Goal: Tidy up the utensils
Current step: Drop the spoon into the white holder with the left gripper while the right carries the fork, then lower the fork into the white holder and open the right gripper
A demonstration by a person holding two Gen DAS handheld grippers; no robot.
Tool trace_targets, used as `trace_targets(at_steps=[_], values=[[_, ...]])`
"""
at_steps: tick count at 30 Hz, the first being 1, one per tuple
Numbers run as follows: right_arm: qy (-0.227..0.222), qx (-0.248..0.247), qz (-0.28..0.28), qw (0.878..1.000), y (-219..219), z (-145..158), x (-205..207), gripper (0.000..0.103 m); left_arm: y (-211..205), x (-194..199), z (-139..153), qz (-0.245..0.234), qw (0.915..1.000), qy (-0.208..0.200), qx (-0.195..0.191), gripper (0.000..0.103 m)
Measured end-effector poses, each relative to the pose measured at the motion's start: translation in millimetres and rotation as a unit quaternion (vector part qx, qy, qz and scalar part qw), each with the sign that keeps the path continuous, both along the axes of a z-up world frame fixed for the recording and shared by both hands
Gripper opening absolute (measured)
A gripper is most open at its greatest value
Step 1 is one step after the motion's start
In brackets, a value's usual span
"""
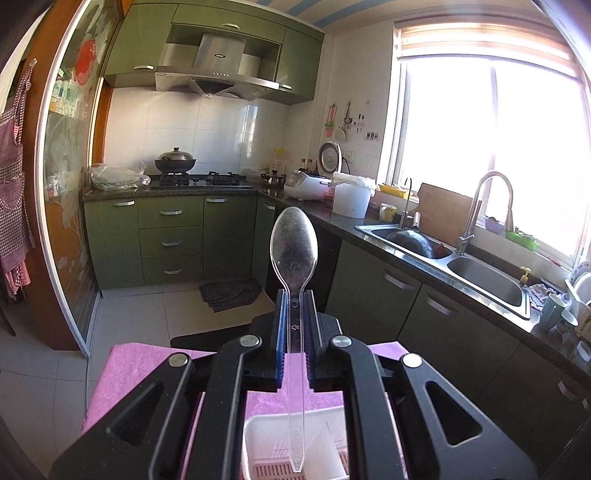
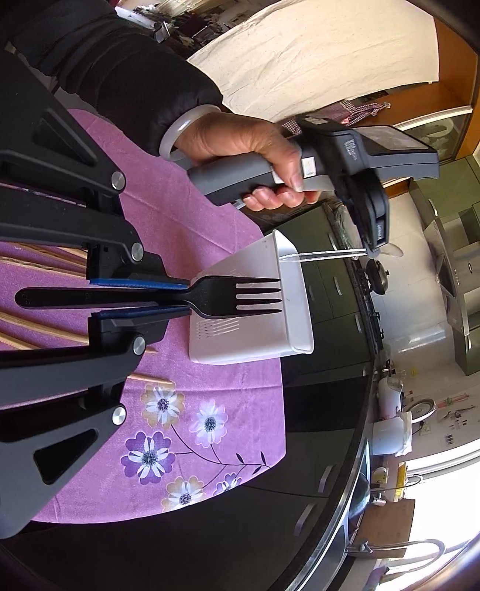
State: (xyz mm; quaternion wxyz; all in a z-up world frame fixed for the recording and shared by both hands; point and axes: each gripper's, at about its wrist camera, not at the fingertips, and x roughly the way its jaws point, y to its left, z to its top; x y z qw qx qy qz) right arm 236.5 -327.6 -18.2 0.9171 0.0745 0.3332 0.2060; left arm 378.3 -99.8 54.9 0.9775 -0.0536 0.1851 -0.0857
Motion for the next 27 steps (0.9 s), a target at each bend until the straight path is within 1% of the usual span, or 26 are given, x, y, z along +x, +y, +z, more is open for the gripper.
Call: trace_targets(at_steps=[2,4,7,9,10,15,20,23,25,27], values=[[-0.002,-0.001,-0.001,1.0,1.4,4.3,7.2,0.01,0.5,-1.2,-9.0,-0.003,0.9999,0.015,0.006,0.009],[-0.007,-0.003,-0.002,1.0,3.5,10.4,15.7,0.01,3.5,-2.7,-17.7,-0.006,0.9994,0.033,0.003,0.009],[-0.018,-0.007,-0.006,1.0,7.5,22.8,29.3,0.01,6.5,-4.3,-26.3,-0.013,0.9984,0.054,0.009,0.011],[-0.031,-0.014,-0.012,0.999,11.5,33.8,39.4,0.01,8.6,-8.6,-30.3,-0.014,0.9981,0.058,0.016,0.025],[-0.036,-0.016,-0.014,0.999,13.5,39.1,44.6,0.01,10.2,-10.9,-30.8,-0.016,0.998,0.059,0.016,0.026],[-0.075,-0.023,-0.024,0.997,29.2,65.1,73.9,0.01,22.4,-34.1,-21.3,-0.02,0.9984,0.051,0.012,0.027],[-0.129,-0.024,-0.053,0.99,49.2,82.9,114.7,0.01,46.1,-71.5,-11.3,-0.023,0.9984,0.052,-0.002,0.027],[-0.168,-0.038,-0.08,0.982,61.4,84.7,139.8,0.01,55.2,-96.9,-8.0,-0.024,0.9988,0.042,0.012,0.027],[-0.179,-0.043,-0.095,0.978,67.1,80.3,156.2,0.01,63.3,-110.6,-7.5,-0.028,0.9987,0.04,0.016,0.027],[-0.179,-0.049,-0.102,0.977,71.8,72.9,171.5,0.01,69.5,-120.1,-7.6,-0.027,0.9986,0.042,0.018,0.027]])
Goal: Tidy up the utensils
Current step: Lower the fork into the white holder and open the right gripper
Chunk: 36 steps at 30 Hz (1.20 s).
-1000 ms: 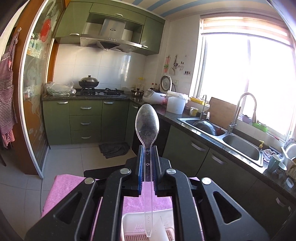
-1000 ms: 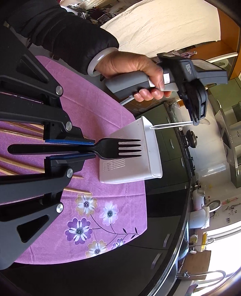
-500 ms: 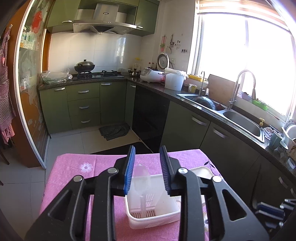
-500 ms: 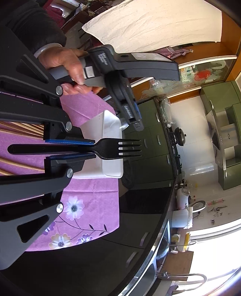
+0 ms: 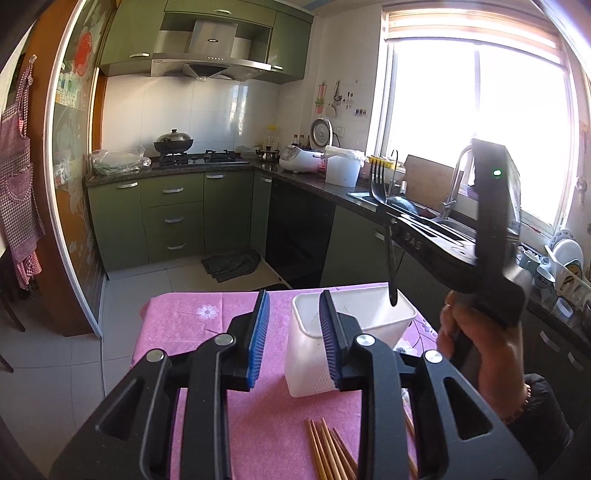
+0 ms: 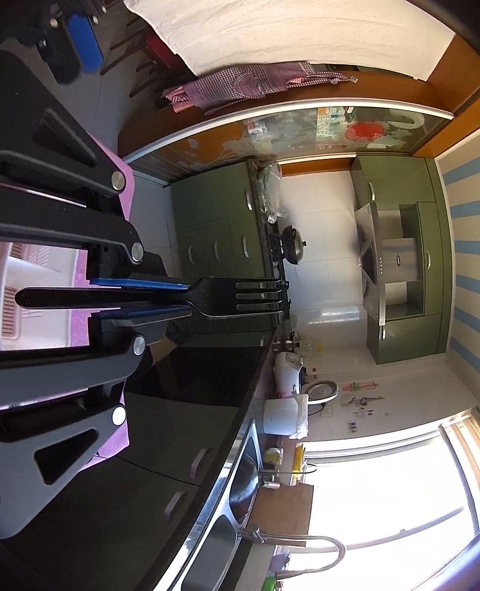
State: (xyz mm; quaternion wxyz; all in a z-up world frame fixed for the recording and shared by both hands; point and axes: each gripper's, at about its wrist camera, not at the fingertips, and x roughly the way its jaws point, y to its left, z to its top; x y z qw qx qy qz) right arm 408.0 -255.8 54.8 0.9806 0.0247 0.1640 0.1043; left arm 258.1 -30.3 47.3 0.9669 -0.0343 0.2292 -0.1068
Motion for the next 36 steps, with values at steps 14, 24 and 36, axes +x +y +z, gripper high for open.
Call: trace_targets(at_steps=[14,24,36], values=[[-0.006,-0.011,0.005,1.0,-13.8,-45.5,-34.6,0.01,11.8,-7.5,-13.0,0.003,0.9987,0.049,-0.013,0.027],[0.021,-0.029,0.011,0.999,-17.8,-78.8,-75.8,0.01,4.8,-27.4,-17.8,-0.001,0.9978,0.067,0.004,0.032],[0.041,-0.039,0.016,0.998,-17.9,-83.1,-85.5,0.015,0.2,-31.1,-27.3,-0.006,0.9958,0.091,0.011,0.032]])
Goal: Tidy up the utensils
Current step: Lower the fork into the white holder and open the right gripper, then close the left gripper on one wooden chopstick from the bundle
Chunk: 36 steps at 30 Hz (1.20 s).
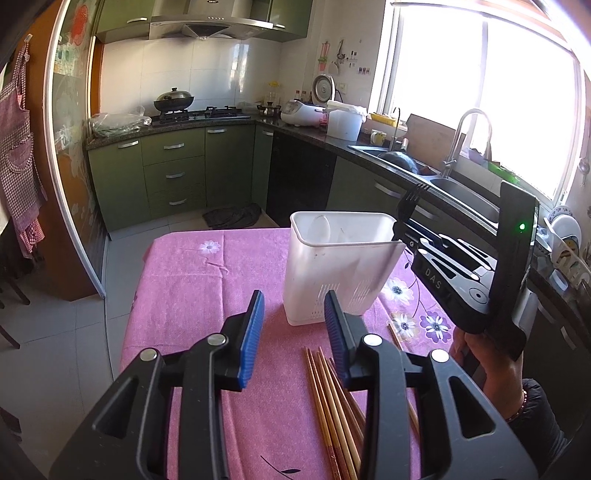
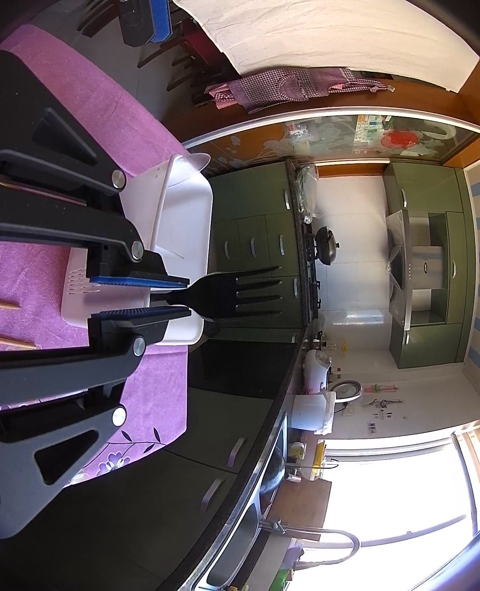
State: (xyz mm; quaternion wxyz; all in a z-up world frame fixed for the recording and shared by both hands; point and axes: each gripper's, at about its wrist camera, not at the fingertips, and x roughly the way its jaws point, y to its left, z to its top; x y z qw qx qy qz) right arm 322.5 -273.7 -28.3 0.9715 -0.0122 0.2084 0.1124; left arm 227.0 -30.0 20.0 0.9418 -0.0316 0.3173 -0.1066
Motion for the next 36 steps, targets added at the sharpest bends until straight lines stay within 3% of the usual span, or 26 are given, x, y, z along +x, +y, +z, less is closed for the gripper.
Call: trace_targets(at_steps=[9,11,15,22,24,28,36], values=[[0.01,0.018,0.002,1.0,-8.2,5.8,-9.9,0.022,-6.3,-2.6,-7.3,-0.002,0.9998,0.019,0.008,0.032],[0.009,0.027,0.004,1.0,-14.6,8.8,-21.6,0.029,-7.2,-0.5,-13.0,-0.003,0.9994,0.034,0.007,0.032],[0.021,0.026,0.002,0.999,-27.6,8.9,-49.1,0.029,-13.5,7.7,-35.0,-0.003,0.9968,0.078,0.014,0.032],[0.076,0.032,-0.008,0.997,-62.9,-22.4,-87.8,0.029,-36.6,36.4,-101.4,-0.018,0.9773,0.211,0.012,0.032],[0.086,0.042,-0.011,0.995,-73.5,-31.9,-94.9,0.029,-43.9,42.7,-116.2,-0.016,0.9715,0.235,0.02,0.024],[0.097,0.053,-0.014,0.994,-90.1,-40.9,-103.0,0.029,-49.9,50.2,-135.3,-0.006,0.9641,0.262,0.04,0.023],[0.102,0.07,-0.011,0.992,-99.6,-43.4,-105.9,0.029,-57.6,53.1,-144.8,-0.001,0.9586,0.278,0.063,0.021]])
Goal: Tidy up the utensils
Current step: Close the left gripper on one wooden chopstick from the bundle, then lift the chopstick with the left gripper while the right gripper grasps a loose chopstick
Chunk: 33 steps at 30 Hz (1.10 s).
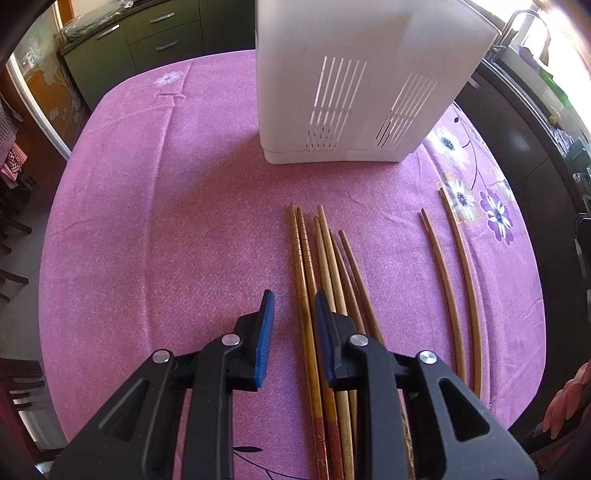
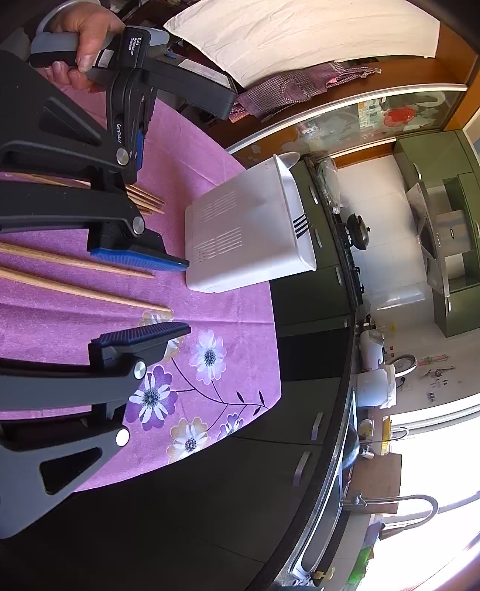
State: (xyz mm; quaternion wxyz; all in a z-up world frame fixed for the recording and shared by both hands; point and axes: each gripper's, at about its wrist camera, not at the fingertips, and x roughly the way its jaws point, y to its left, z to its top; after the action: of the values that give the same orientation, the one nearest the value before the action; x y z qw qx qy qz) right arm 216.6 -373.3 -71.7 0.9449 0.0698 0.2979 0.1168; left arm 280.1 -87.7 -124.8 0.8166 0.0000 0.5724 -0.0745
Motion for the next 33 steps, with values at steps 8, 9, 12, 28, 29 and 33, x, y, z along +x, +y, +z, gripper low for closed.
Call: trace_targets(at_steps=[8,9,12,28,29,33], values=[[0.005,0.003,-0.002,1.0,-1.4,2.1,0.1,0.029,-0.2,-0.5,-2.7,0.001,0.9999,0.005,0.012,0.018],[0.006,0.003,-0.001,1.0,-0.6,2.0,0.9,0.029,0.0,-0.4,-3.6,0.001,0.9999,0.007,0.012,0.017],[0.007,0.002,0.003,1.0,1.9,1.6,2.4,0.032,-1.9,-1.8,-6.8,-0.003,0.9999,0.013,0.011,0.017],[0.016,0.005,0.005,1.0,0.2,-3.1,2.9,0.032,6.3,11.4,-2.5,0.006,1.0,0.006,-0.002,0.007],[0.015,0.005,0.005,1.0,0.1,-3.1,2.6,0.032,8.2,10.6,1.7,0.008,1.0,0.0,-0.004,0.007],[0.016,0.005,0.003,1.0,-0.2,-2.7,1.9,0.032,17.0,2.2,27.3,0.009,0.9994,-0.032,-0.008,0.007]])
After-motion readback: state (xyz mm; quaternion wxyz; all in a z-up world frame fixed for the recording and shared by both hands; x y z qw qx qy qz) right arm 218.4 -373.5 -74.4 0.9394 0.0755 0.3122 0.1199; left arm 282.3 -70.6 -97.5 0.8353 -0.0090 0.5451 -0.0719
